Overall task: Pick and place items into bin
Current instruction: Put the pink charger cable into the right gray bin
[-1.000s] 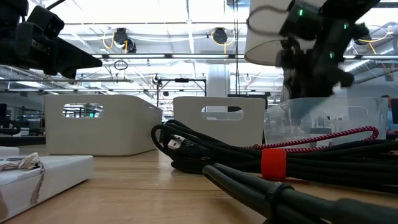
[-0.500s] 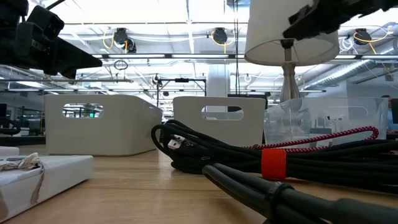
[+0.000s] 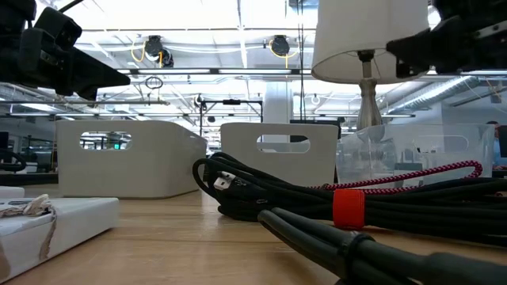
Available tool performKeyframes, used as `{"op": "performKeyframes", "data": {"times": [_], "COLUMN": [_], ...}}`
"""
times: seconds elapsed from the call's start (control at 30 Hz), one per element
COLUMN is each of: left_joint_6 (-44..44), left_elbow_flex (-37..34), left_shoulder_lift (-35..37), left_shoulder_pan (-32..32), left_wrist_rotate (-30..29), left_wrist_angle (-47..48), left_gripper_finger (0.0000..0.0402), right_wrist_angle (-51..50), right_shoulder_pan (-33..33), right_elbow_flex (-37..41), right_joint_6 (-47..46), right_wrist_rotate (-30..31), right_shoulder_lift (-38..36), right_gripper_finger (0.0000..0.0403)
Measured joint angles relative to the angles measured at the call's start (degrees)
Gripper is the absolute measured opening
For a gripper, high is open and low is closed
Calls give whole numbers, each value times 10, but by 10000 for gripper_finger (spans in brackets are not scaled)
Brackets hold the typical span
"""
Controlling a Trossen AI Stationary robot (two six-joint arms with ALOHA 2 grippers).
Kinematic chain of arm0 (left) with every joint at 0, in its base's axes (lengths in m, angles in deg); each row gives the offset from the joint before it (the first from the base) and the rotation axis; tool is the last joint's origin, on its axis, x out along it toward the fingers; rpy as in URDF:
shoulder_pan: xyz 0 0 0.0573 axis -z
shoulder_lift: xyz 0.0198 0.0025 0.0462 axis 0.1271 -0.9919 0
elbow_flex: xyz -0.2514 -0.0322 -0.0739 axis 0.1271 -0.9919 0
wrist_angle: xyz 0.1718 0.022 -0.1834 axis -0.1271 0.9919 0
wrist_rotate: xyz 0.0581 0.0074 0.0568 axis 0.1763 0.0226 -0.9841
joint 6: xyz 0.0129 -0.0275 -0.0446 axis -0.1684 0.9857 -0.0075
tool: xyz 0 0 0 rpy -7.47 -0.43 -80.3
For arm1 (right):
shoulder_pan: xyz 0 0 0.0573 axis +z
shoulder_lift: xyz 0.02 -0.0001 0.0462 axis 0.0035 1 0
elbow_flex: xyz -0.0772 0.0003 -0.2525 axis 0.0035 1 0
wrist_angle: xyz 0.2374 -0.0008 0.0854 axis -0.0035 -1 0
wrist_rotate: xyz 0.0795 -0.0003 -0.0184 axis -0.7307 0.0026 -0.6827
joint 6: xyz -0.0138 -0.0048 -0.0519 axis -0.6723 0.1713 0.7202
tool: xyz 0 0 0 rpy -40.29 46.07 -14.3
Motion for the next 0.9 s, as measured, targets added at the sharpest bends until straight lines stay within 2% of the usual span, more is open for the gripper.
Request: {"op": "performKeyframes", "data": {"times": [0.27, 0.57, 0.9], "left_joint_6": [0, 0, 0], "left_elbow_flex": [0, 0, 0], "left_shoulder_lift": [0, 0, 0], "left_shoulder_pan": [0, 0, 0], "left_wrist_rotate": [0, 0, 0], "left_wrist_angle": [0, 0, 0], "left_gripper_finger": [33, 33, 33], "right_wrist_angle": [-7, 39, 17], "right_shoulder_pan": [-6, -7, -6], "right_elbow_flex": [10, 10, 10], "right_joint_6": [-13, -16, -27], "right_wrist_rotate": [-16, -15, -30], "right_shoulder_lift": [-31, -32, -33], "right_gripper_finger": [1, 1, 1]}}
